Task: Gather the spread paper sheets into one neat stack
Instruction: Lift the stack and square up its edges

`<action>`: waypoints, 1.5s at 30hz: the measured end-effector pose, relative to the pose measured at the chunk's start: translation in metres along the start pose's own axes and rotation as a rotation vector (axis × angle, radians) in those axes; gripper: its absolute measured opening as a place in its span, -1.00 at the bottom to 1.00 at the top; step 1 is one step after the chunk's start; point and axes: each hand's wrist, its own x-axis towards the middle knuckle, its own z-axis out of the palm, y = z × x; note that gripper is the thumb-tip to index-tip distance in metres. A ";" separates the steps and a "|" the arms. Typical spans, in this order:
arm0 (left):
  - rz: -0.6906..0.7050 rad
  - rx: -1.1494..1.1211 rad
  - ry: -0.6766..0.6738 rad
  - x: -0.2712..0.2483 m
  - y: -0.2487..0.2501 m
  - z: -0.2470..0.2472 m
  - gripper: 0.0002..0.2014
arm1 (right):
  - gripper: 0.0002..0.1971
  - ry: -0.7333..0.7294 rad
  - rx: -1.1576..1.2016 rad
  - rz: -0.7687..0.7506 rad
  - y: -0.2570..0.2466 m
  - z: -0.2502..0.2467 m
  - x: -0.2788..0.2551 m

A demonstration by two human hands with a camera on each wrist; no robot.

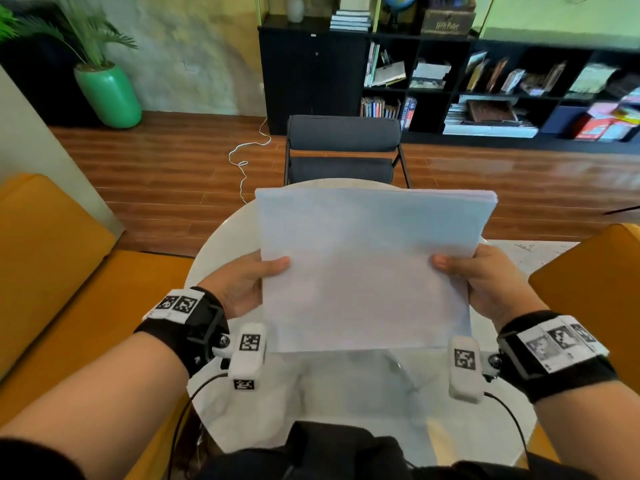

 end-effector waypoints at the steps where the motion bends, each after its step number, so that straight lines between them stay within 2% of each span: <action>1: -0.016 -0.031 -0.018 -0.001 -0.001 0.003 -0.20 | -0.52 -0.021 0.001 0.028 0.004 -0.001 0.002; 3: -0.034 -0.062 -0.023 0.001 -0.004 0.005 -0.36 | -0.24 -0.042 -0.033 0.102 0.014 -0.005 0.005; 5: -0.054 -0.049 0.020 0.004 -0.007 0.005 -0.59 | -0.16 -0.061 -0.048 0.167 0.023 -0.007 0.005; 7: -0.069 0.047 0.128 0.006 -0.010 0.009 -0.72 | -0.24 -0.055 -0.099 0.201 0.029 -0.007 0.004; 11: -0.076 0.322 0.349 0.017 -0.033 0.017 -0.61 | -0.54 0.020 -0.260 0.215 0.049 0.006 0.001; 15: 0.002 0.345 0.546 0.023 -0.042 0.036 -0.73 | -0.85 0.190 -0.373 0.133 0.064 0.025 0.000; 17: 0.078 0.324 0.581 0.022 -0.041 0.037 -0.86 | -0.88 0.268 -0.333 0.057 0.065 0.029 -0.003; 18: 0.110 0.295 0.571 0.020 -0.040 0.035 -0.94 | -0.86 0.285 -0.305 0.023 0.066 0.029 -0.006; 19: 0.129 0.267 0.551 0.018 -0.043 0.031 -0.93 | -0.84 0.293 -0.280 0.005 0.069 0.027 -0.009; 21: 0.117 0.259 0.504 0.015 -0.057 0.024 -0.82 | -0.79 0.306 -0.260 0.036 0.083 0.023 -0.015; 25: -0.062 0.407 0.449 0.011 -0.088 0.015 -0.64 | -0.73 0.319 -0.253 0.156 0.106 0.023 -0.026; 28: -0.053 0.374 0.531 0.015 -0.080 0.013 -0.85 | -0.75 0.309 -0.275 0.121 0.096 0.022 -0.023; 31: -0.043 0.425 0.540 0.016 -0.075 0.011 -0.80 | -0.78 0.273 -0.320 0.107 0.094 0.018 -0.020; 34: -0.104 0.393 0.573 0.013 -0.082 0.018 -0.80 | -0.83 0.278 -0.383 0.221 0.108 0.016 -0.022; 36: -0.089 0.406 0.599 0.015 -0.080 0.022 -0.84 | -0.82 0.267 -0.395 0.248 0.107 0.014 -0.022; 38: -0.044 0.481 0.600 0.014 -0.068 0.021 -0.89 | -0.80 0.247 -0.402 0.231 0.098 0.010 -0.018; 41: 0.017 0.667 0.553 0.011 -0.039 0.015 -0.83 | -0.80 0.232 -0.425 0.081 0.070 0.003 -0.011; 45: 0.013 1.040 0.467 0.010 0.005 0.017 -0.76 | -0.86 0.103 -0.642 -0.019 0.030 0.008 -0.005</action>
